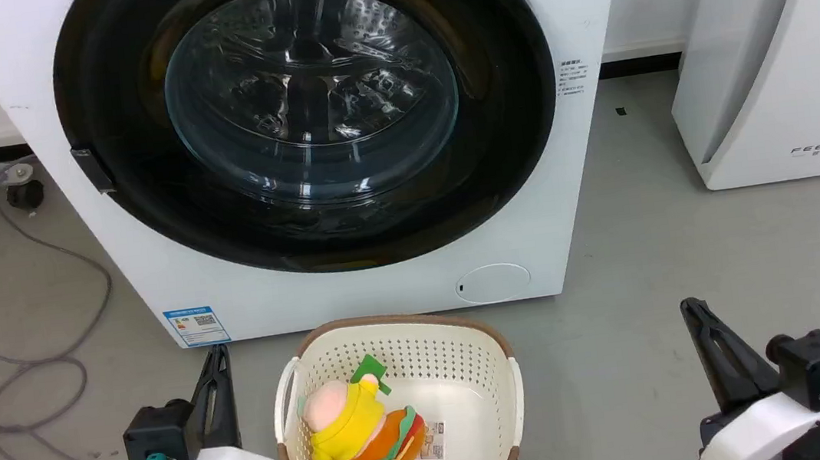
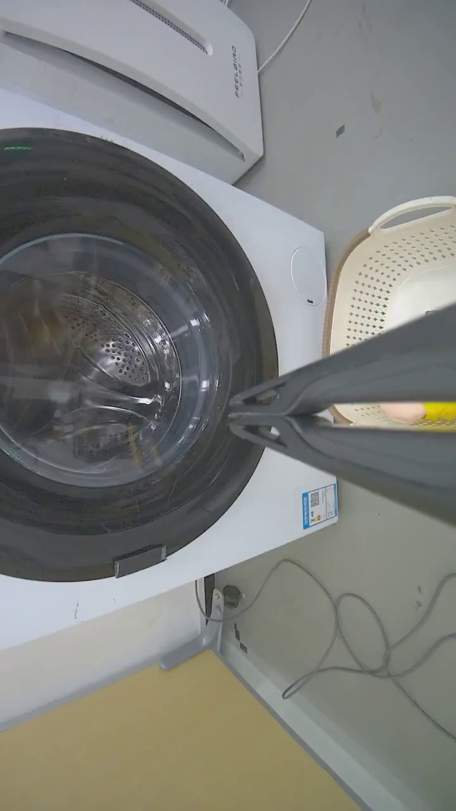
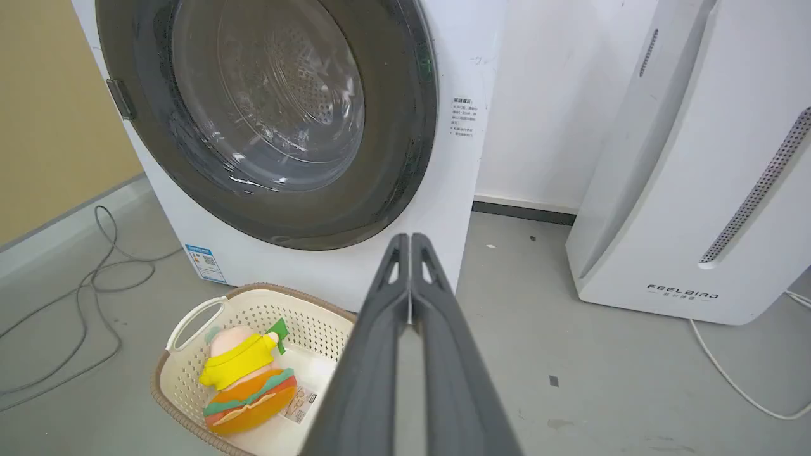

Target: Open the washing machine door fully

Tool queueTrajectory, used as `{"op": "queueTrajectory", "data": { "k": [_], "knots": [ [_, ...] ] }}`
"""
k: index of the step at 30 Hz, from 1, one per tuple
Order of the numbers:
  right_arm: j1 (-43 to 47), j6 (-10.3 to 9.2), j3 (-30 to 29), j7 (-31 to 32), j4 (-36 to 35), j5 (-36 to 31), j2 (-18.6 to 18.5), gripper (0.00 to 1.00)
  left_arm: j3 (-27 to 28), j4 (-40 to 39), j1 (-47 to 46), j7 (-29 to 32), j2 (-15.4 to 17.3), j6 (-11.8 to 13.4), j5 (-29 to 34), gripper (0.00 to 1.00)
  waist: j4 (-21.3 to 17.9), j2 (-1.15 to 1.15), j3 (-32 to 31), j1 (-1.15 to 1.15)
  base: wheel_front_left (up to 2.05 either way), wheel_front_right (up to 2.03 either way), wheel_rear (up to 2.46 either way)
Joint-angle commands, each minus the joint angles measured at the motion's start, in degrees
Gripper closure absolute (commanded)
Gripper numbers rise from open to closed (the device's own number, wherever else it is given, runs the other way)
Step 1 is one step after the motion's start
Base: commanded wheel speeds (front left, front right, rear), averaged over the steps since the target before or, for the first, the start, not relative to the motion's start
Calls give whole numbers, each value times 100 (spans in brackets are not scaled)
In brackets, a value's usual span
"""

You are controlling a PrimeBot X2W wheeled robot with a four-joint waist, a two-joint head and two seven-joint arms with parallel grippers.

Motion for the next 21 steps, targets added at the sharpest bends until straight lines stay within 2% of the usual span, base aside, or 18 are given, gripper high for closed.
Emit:
{"op": "queueTrajectory", "data": {
  "k": [1,21],
  "knots": [
    [-31,-5,7,27,-56,-50,28,100,-9,-45,85,36,11,40,61,100,7,0,-7,-1,0,0,0],
    [-37,-6,19,250,-105,-124,33,100,-104,-222,115,259,14,89,153,100,70,0,-80,-1,0,0,0]
  ]
}}
